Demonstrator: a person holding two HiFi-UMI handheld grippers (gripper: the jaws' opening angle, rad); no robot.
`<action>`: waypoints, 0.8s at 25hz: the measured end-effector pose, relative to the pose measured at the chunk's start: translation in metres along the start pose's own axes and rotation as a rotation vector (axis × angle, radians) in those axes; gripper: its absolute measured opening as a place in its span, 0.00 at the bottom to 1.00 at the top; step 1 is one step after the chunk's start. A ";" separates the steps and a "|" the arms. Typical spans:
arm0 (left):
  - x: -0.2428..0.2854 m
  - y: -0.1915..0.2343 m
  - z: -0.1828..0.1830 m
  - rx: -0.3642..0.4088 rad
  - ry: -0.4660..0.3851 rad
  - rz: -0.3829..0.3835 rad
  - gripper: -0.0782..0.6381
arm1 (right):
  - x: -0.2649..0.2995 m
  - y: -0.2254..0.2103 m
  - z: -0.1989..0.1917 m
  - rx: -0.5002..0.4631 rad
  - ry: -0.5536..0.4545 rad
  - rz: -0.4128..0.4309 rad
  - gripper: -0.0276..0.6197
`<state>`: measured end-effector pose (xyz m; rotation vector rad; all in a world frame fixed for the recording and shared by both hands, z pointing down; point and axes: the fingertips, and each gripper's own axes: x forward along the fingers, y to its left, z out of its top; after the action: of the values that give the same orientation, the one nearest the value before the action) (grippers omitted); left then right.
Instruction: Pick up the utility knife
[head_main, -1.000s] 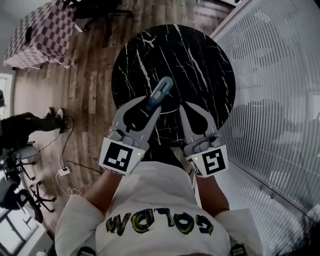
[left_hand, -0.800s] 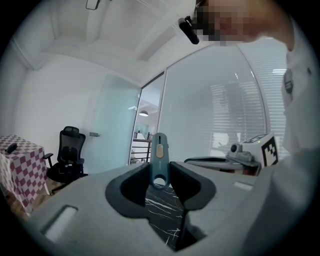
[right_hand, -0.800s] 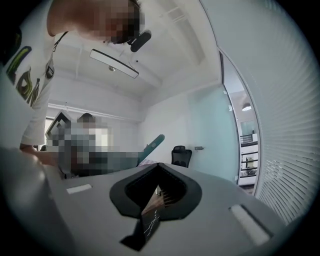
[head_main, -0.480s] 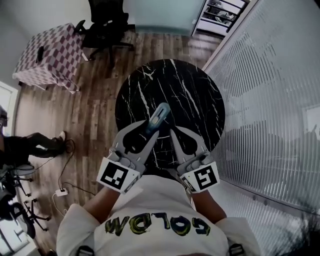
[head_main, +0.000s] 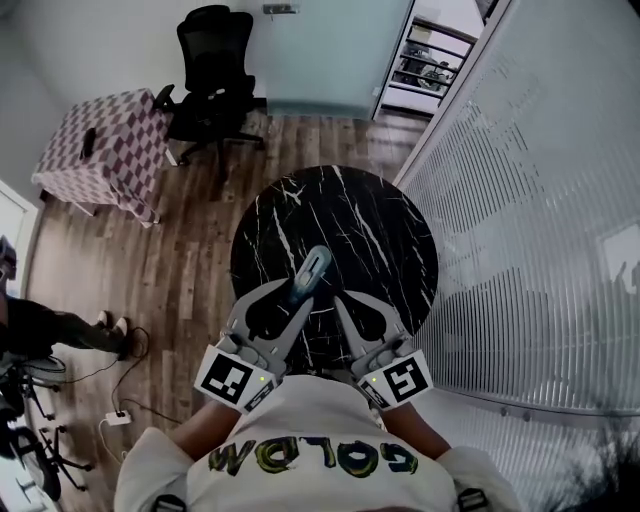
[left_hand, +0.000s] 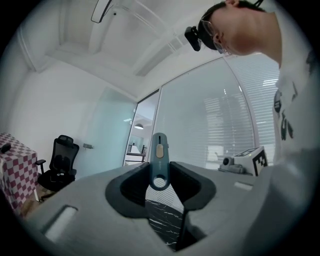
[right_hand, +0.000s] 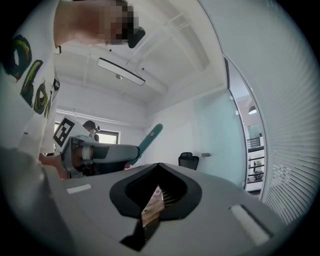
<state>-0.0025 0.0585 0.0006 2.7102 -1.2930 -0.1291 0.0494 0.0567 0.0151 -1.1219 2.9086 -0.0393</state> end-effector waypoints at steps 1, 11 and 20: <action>-0.001 -0.001 0.002 0.000 -0.006 -0.002 0.30 | -0.002 0.001 0.002 0.008 -0.003 0.003 0.05; -0.001 -0.006 0.005 -0.018 -0.013 -0.015 0.30 | -0.006 0.003 0.013 0.035 -0.022 0.022 0.05; 0.004 -0.011 0.000 -0.021 -0.002 -0.024 0.30 | -0.009 0.003 0.019 -0.006 -0.023 0.023 0.04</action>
<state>0.0089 0.0623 -0.0011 2.7095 -1.2523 -0.1467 0.0551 0.0648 -0.0037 -1.0826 2.9033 -0.0169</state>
